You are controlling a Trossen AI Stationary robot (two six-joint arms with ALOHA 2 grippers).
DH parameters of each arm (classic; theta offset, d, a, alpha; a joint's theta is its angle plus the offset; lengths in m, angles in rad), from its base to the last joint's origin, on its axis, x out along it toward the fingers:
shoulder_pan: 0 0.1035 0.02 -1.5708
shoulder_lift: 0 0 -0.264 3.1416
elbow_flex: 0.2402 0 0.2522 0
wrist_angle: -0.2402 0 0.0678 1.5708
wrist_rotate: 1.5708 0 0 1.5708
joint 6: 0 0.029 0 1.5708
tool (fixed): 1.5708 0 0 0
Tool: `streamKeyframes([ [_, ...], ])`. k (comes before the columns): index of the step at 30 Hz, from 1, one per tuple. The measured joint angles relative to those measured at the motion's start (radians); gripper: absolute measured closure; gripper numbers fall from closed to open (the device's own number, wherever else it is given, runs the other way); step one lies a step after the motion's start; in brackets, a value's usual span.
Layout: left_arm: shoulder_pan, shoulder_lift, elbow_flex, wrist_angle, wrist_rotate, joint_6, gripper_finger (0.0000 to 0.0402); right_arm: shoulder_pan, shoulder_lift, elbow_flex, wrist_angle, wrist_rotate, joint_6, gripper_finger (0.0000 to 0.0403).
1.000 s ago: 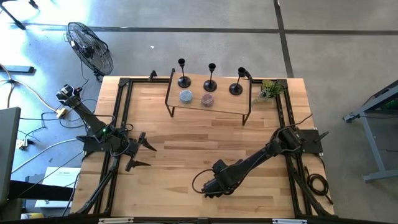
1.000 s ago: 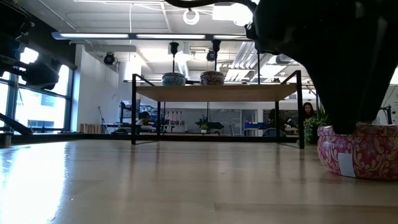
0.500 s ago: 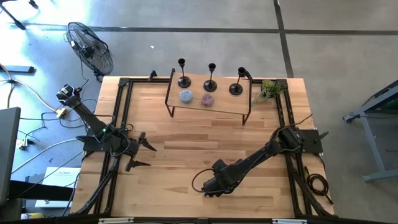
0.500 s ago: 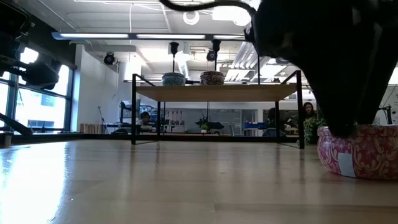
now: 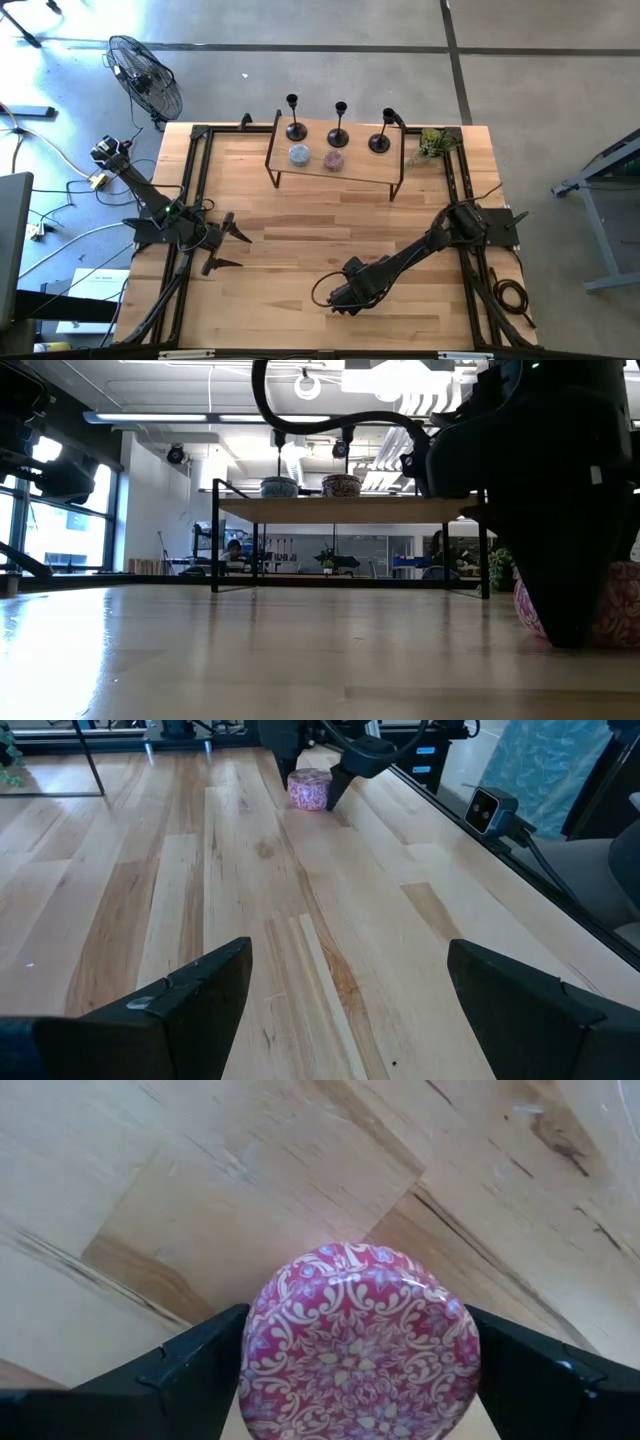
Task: Pick & Place candle stick holders
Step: Put the pink scented candle on the shelf
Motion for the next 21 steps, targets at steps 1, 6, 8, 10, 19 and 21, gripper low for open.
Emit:
streamKeyframes([
  [1,0.000,0.000,0.000,0.000,0.000,0.000,0.0071,0.000,0.000,0.000,-0.001,-0.001,0.000,0.0062],
  [6,0.000,0.000,0.000,0.000,0.000,0.000,0.0071,0.000,-0.008,0.000,-0.006,0.006,0.001,0.0075],
  [8,0.000,0.000,0.000,0.000,0.000,0.000,0.0071,0.000,-0.014,-0.001,-0.007,0.015,0.001,0.0090],
  [10,0.000,0.000,0.000,0.000,0.000,0.000,0.0071,0.001,-0.024,-0.002,-0.010,0.031,0.002,0.0105],
  [19,0.000,0.000,0.000,0.000,0.000,0.000,0.0071,0.001,-0.070,-0.001,-0.023,0.034,0.013,0.0111],
  [21,0.000,0.000,0.000,0.000,0.000,0.000,0.0071,0.001,-0.094,-0.001,-0.042,0.042,0.010,0.0111],
])
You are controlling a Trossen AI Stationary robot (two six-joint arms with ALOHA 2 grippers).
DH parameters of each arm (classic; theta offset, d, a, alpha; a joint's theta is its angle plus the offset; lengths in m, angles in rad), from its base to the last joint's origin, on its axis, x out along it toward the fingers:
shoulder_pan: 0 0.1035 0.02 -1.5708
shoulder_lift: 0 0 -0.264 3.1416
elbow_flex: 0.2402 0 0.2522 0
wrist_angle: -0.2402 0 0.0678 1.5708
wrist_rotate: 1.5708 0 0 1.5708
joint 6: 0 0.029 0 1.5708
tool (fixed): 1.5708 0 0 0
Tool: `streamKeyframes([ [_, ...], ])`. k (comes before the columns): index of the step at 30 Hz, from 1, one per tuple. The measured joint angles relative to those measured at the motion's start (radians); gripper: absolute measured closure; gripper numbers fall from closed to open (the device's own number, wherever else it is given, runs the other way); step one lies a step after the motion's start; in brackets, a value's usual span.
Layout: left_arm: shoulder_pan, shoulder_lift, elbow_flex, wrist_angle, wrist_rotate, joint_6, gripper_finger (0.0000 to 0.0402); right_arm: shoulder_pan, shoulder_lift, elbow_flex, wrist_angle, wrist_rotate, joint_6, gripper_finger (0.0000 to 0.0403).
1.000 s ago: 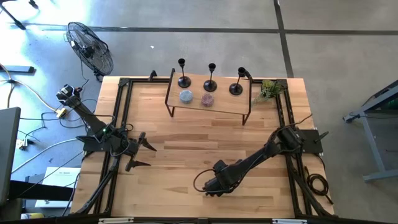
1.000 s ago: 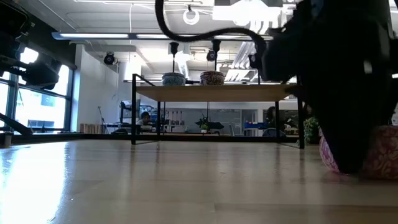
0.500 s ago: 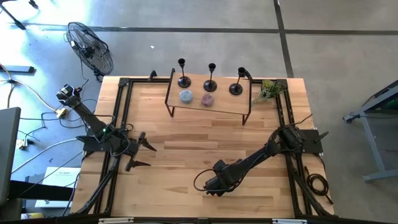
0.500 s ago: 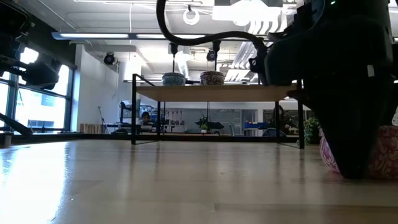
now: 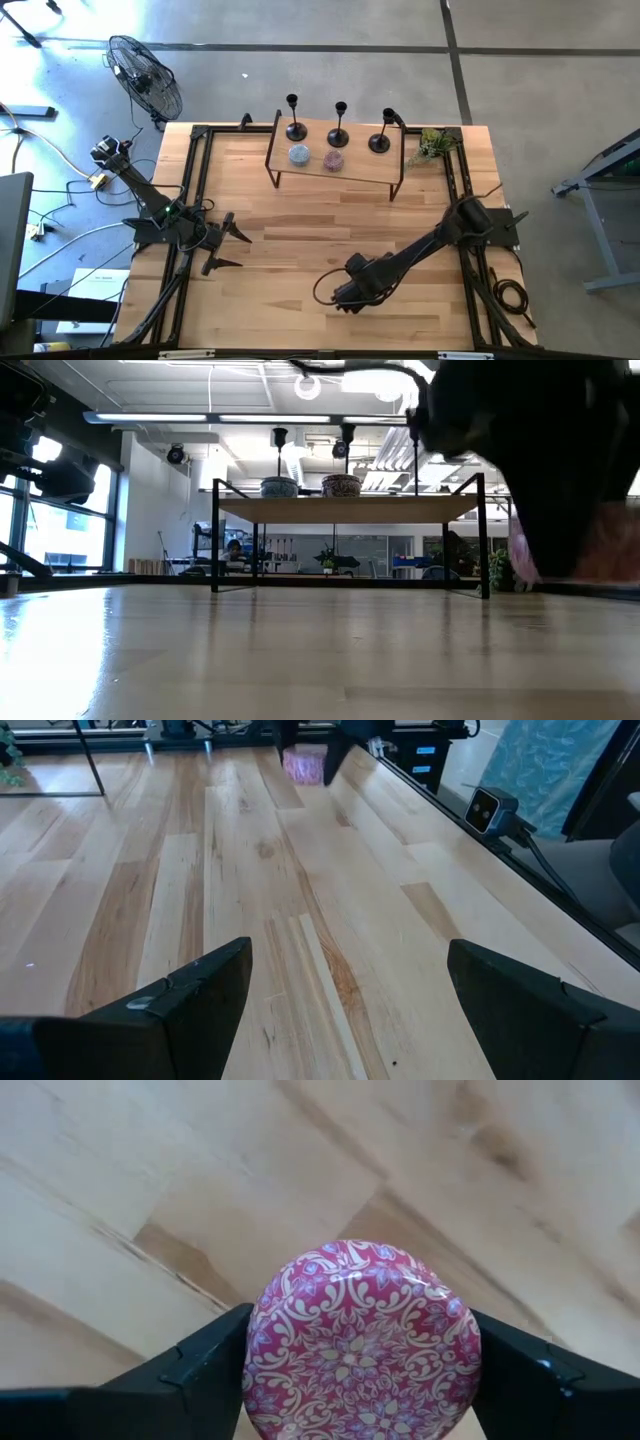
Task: Pick & Place candle stick holders
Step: Put the pink scented candle on the shelf
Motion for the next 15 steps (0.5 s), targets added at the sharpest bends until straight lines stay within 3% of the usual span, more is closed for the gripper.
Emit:
streamKeyframes([
  [7,0.000,0.000,0.000,0.000,0.000,0.000,0.0071,-0.023,-0.174,0.001,-0.055,0.175,-0.040,0.0111],
  [15,0.000,0.000,0.000,0.000,0.000,0.000,0.0071,-0.136,-0.395,0.002,-0.046,0.361,-0.214,0.0111],
])
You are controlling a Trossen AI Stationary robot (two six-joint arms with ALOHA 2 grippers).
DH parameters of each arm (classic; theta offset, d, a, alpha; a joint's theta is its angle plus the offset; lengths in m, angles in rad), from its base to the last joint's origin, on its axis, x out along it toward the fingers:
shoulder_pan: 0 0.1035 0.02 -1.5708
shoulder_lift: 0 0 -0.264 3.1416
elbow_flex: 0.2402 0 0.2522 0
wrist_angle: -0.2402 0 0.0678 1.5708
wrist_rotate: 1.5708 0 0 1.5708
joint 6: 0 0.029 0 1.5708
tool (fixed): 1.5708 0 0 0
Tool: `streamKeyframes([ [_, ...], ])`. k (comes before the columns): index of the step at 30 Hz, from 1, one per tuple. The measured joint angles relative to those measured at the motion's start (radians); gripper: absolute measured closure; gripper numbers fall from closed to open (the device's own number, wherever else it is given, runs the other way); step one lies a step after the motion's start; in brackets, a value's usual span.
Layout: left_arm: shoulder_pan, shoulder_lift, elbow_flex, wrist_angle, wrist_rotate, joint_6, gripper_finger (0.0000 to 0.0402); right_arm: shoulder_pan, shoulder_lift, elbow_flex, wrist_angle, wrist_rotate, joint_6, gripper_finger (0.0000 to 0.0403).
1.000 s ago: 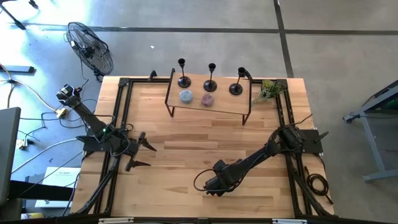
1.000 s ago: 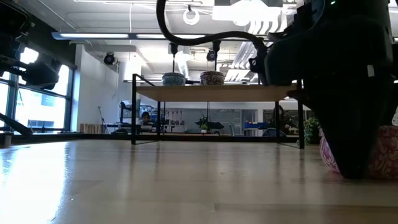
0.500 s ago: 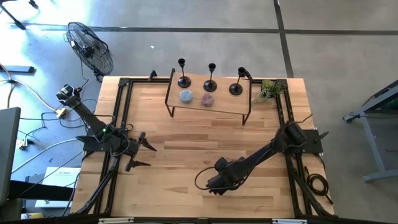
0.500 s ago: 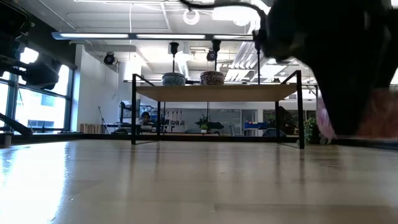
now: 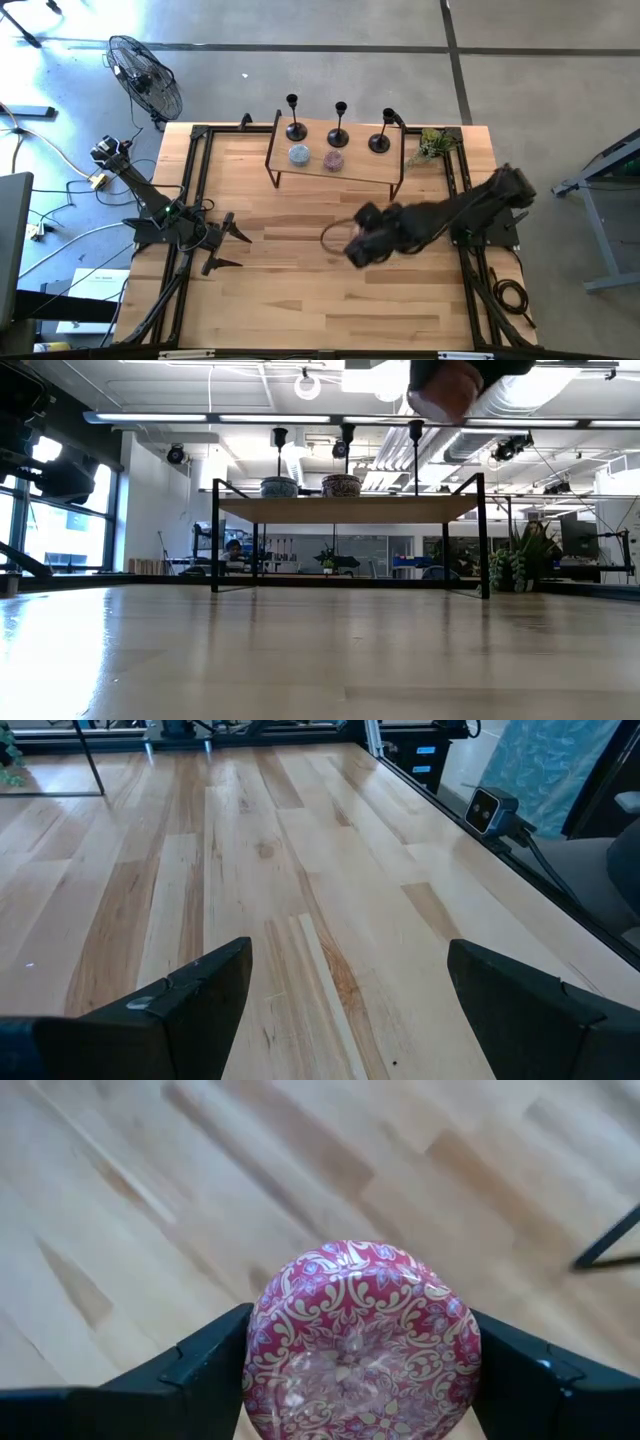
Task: Pick & Place candle stick holders
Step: Put the pink scented candle on the shelf
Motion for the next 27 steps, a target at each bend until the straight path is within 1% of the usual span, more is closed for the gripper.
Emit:
streamKeyframes([
  [4,0.000,0.000,0.000,0.000,0.000,0.000,0.0071,-0.096,-0.081,0.000,0.015,0.013,-0.098,0.0111],
  [9,0.000,0.000,0.000,0.000,0.000,0.000,0.0071,-0.244,-0.129,0.000,0.073,0.009,-0.262,0.0111],
  [15,0.000,0.000,0.000,0.000,0.000,0.000,0.0071,-0.441,-0.124,0.000,0.133,-0.110,-0.410,0.0111],
  [21,0.000,0.000,0.000,0.000,0.000,0.000,0.0071,-0.580,-0.108,0.000,0.111,-0.175,-0.452,0.0111],
  [27,0.000,0.000,0.000,0.000,0.000,0.000,0.0071,-0.652,-0.090,-0.001,0.068,-0.214,-0.460,0.0111],
])
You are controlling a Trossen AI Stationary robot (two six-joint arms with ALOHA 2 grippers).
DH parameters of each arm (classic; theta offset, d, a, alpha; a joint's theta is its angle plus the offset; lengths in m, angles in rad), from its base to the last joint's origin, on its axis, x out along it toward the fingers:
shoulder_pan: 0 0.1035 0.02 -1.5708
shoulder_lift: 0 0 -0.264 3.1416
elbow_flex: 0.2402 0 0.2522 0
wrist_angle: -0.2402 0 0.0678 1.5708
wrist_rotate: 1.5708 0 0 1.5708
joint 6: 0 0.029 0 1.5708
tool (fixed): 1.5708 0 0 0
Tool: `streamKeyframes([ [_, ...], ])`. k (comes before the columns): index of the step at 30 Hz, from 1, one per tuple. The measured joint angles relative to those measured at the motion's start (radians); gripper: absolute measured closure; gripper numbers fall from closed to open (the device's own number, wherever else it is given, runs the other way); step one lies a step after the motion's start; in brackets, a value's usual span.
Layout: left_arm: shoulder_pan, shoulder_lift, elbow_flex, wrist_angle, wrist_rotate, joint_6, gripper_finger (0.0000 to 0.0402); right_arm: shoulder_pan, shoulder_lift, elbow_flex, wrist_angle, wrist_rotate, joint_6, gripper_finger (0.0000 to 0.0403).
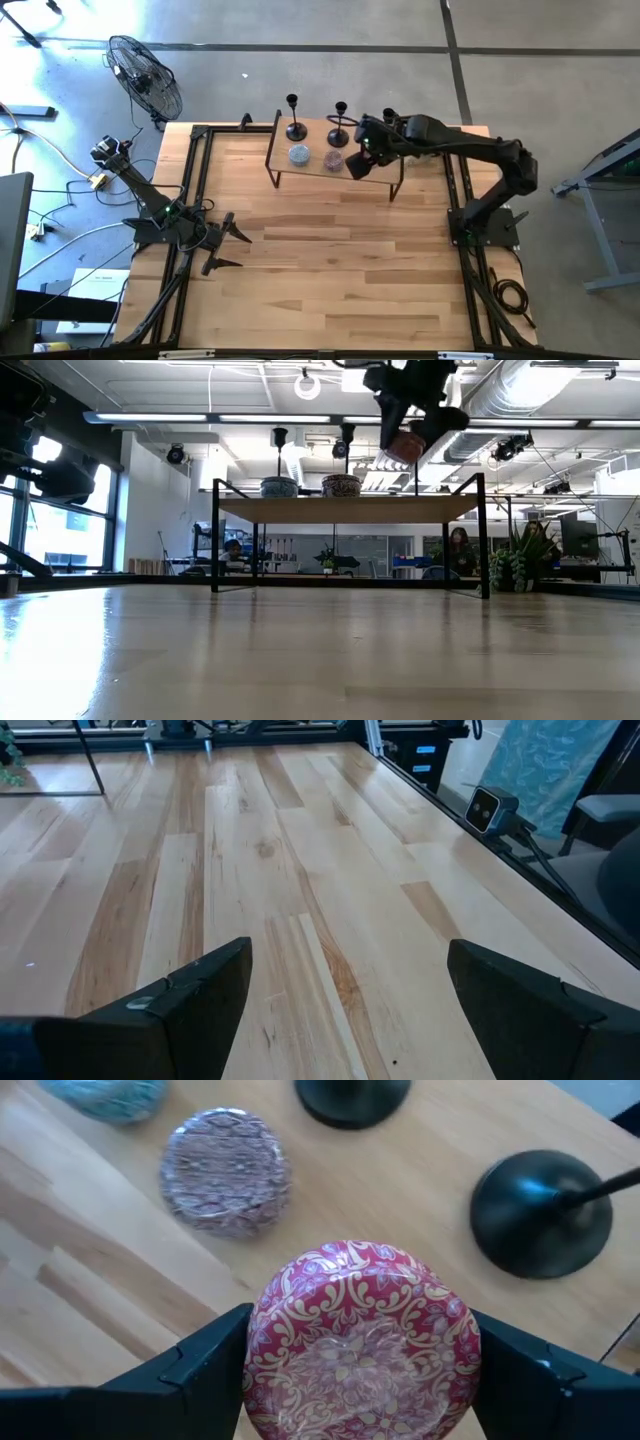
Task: Pick & Place candle stick holders
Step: Put the pink scented candle on the shelf
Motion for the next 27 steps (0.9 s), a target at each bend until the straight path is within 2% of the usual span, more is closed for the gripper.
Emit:
streamKeyframes([
  [10,0.000,0.000,0.000,0.000,0.000,0.000,0.0071,-0.037,0.053,-0.080,0.028,-0.029,-0.023,0.0111],
  [21,0.000,0.000,0.000,0.000,0.000,0.000,0.0071,-0.049,0.052,-0.143,0.083,-0.023,-0.033,0.0111],
  [27,0.000,0.000,0.000,0.000,0.000,0.000,0.0071,-0.048,0.054,-0.146,0.136,-0.035,-0.044,0.0071],
])
